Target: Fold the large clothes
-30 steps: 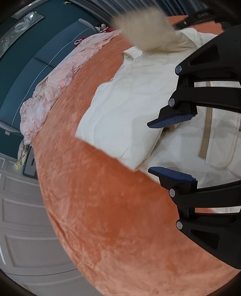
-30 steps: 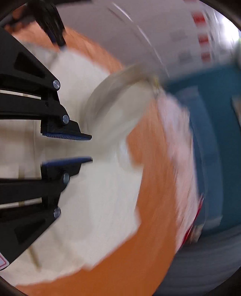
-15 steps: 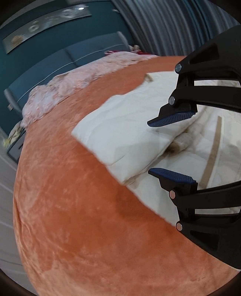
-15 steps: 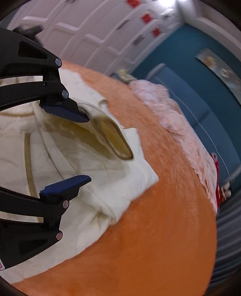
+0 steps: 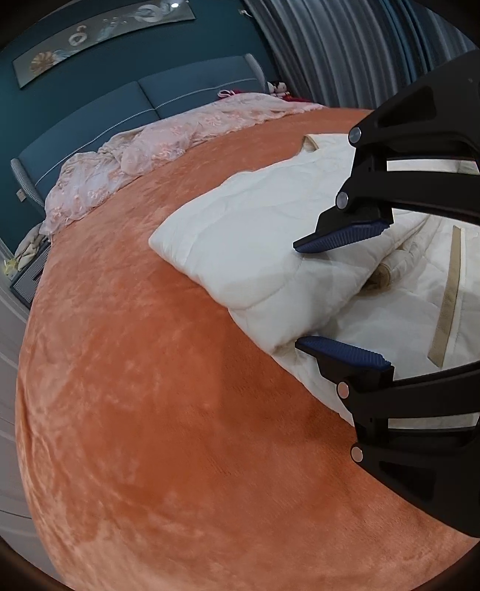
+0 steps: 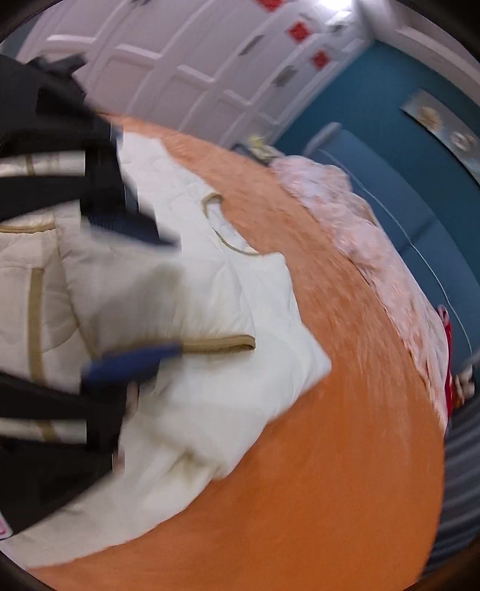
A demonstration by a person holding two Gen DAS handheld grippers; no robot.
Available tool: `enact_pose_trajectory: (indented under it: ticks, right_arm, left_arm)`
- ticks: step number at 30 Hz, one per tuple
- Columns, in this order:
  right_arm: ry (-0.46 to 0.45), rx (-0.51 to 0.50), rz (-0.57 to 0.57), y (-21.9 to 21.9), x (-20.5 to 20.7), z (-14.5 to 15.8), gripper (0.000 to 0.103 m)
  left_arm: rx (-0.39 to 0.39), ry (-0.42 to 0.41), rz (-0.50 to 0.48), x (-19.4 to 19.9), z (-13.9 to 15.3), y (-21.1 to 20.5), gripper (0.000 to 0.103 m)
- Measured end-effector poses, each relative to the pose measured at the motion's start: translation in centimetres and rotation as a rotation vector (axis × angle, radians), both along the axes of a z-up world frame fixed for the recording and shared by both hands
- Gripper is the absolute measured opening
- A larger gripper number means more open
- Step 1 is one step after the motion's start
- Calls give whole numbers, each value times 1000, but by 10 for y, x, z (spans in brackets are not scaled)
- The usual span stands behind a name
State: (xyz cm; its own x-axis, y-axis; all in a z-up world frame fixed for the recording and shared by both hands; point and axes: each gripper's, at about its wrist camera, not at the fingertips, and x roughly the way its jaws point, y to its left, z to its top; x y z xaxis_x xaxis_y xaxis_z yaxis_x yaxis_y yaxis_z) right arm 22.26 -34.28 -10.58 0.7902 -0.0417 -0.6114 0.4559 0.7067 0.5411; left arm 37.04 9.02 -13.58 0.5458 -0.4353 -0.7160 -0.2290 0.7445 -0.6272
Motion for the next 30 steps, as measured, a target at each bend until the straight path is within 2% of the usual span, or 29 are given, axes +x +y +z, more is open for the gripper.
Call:
enact_pose_trajectory:
  ticks: [1,2,3,5,6,7,8,9,11,15,21,26,28,30]
  right_arm:
    - [-10,-31,24,4,5,10,9]
    - [-43,-89,32,9,4,28,7]
    - [-64,-138,27,14,-3,38,7]
    - [-100,-270,16,26,-12,60,6]
    - [-89,-327,8,31,-15,62,6]
    - [-58,-365,7,34,-14,56,6]
    - [19,-403,17,36,-7,39,6]
    - [84,-412,29,35,-1,20,6]
    - [181,-398,52,32,4,-14,6]
    - [210,-374,57,27,2,-39,6]
    - [241,-417,64,32,6,-50,6]
    - [231,-386,65,33,5,-48,7]
    - [226,-373,46,33,-5,-35,12]
    - [171,-392,-13,37,-26,-11,28]
  left_arm:
    - [10,-5,-1,0,4,0,29]
    - [24,-17,-4,-2,9,1,16]
    - [43,-42,-9,-6,16,1,12]
    - [96,-80,-28,-14,24,-1,9]
    - [135,-96,-35,-19,24,-4,9]
    - [172,-98,-45,-22,21,-6,8]
    - [210,-92,-56,-24,16,-10,8]
    - [256,-75,-68,-24,8,-15,7]
    - [298,-68,-79,-25,-1,-19,7]
    - [391,-107,-111,-29,-9,-30,7]
    - [527,-180,-131,-40,-20,-48,8]
    - [539,-191,-129,-40,-19,-50,9]
    - [529,-189,-117,-42,-10,-45,12]
    - [564,-198,-119,-49,10,-42,13]
